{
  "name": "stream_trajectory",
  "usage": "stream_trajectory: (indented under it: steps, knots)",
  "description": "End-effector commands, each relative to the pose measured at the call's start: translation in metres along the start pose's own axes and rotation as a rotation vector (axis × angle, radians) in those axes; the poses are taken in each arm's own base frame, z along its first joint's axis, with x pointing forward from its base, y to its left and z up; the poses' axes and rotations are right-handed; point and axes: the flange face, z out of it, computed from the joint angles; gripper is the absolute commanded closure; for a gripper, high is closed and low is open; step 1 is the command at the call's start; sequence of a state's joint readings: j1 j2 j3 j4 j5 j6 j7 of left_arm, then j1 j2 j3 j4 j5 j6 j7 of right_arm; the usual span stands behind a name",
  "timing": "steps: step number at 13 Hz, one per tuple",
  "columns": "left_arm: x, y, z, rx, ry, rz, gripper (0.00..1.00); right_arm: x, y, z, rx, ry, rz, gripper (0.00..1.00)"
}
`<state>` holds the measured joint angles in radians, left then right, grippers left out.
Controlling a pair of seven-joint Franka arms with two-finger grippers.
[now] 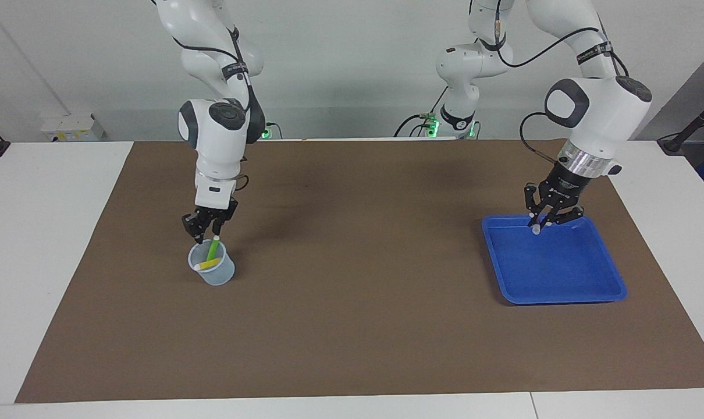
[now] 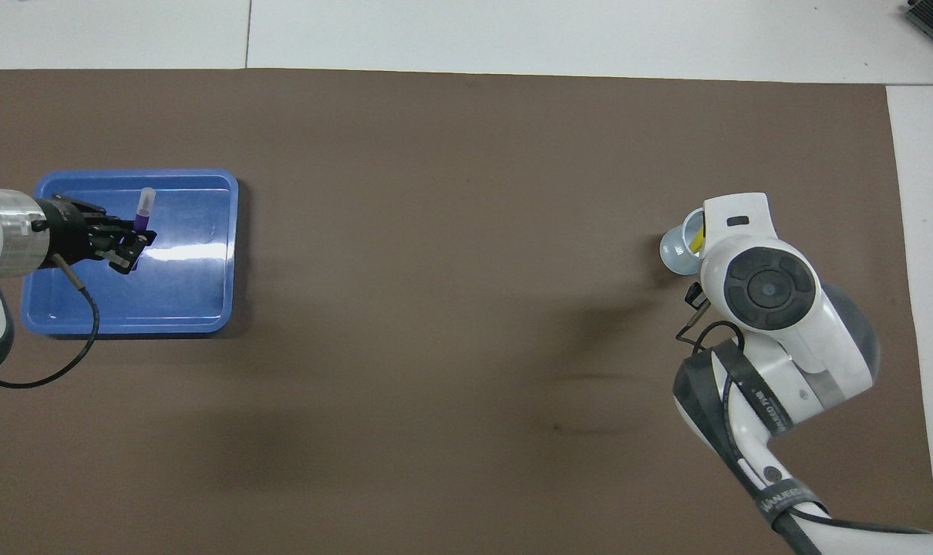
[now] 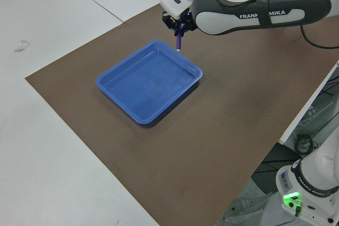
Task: Right arm passes pens to left for tray arrangement
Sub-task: 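Lower the purple pen into the tray and open the left gripper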
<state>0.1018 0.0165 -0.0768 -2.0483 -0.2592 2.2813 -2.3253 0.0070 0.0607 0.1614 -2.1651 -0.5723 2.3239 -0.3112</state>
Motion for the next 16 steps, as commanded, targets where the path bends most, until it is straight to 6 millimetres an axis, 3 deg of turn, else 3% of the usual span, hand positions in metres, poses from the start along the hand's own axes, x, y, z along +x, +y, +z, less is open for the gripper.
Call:
stream_trajectory:
  steps: [1,4,12,16]
  knots:
    - [0.011,0.019,0.003,-0.029,0.005,-0.166,1.0,0.0,-0.003,-0.001,-0.012,0.016,0.006,0.49]
    - [0.026,0.039,0.015,-0.048,-0.001,-0.41,1.0,0.003,-0.005,-0.001,-0.007,0.024,0.009,0.52]
    - [0.047,0.02,0.09,-0.004,0.091,-0.536,1.0,0.009,-0.004,-0.001,-0.015,0.066,0.002,0.58]
    - [0.042,0.015,0.106,-0.021,0.071,-0.596,1.0,0.009,-0.004,-0.001,-0.015,0.066,0.0,0.68]
